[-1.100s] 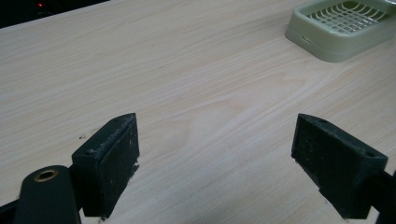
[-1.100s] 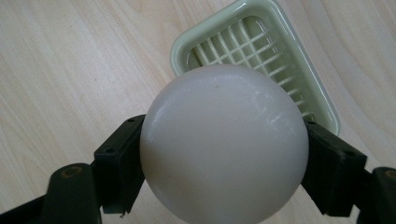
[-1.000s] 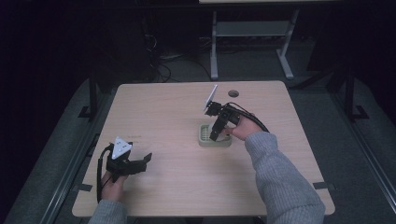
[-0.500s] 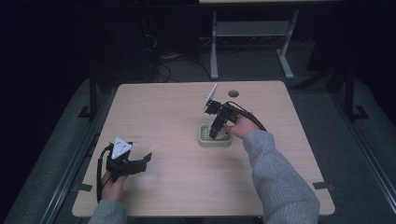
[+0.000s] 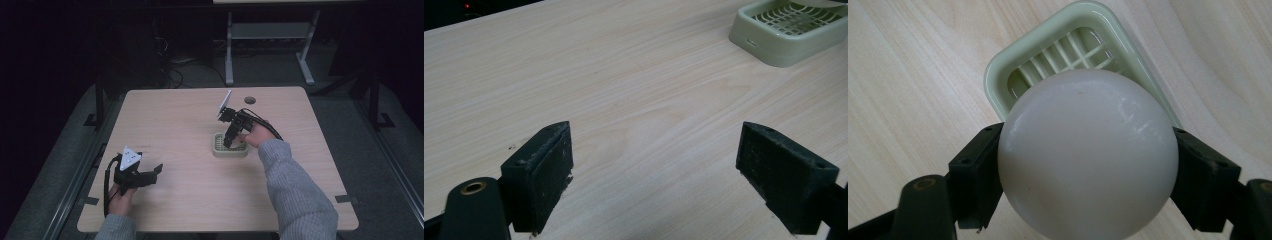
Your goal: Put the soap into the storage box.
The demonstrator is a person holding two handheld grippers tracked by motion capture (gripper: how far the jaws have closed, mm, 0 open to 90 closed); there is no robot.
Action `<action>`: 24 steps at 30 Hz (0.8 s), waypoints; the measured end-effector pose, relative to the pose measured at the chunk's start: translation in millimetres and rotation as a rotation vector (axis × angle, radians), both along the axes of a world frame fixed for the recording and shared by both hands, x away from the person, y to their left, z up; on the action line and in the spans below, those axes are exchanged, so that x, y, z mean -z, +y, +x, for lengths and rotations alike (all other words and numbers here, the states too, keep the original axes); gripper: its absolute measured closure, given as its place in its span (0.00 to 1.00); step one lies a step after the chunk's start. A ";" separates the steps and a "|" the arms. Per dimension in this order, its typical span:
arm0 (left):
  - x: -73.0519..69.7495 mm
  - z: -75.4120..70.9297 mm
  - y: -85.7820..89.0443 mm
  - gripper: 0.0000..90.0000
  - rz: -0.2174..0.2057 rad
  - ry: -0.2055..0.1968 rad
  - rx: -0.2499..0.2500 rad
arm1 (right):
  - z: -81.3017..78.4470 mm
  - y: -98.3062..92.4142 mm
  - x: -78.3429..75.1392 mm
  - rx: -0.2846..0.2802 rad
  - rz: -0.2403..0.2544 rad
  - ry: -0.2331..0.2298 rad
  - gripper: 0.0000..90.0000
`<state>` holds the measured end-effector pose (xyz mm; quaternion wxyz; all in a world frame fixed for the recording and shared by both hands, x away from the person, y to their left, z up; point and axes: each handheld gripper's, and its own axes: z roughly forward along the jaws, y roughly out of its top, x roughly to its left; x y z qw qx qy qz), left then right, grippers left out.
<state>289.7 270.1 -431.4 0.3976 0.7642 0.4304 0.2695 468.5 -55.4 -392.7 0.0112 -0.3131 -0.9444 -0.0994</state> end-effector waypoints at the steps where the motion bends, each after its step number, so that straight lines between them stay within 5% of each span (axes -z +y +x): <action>1: 0.0 0.0 0.0 0.17 0.000 0.000 -0.001 | 0.4 0.1 0.3 0.003 0.001 0.003 0.26; 24: 0.3 0.6 1.0 0.16 -0.005 -0.005 -0.004 | 5.5 9.2 12.4 -0.003 -0.031 0.002 0.26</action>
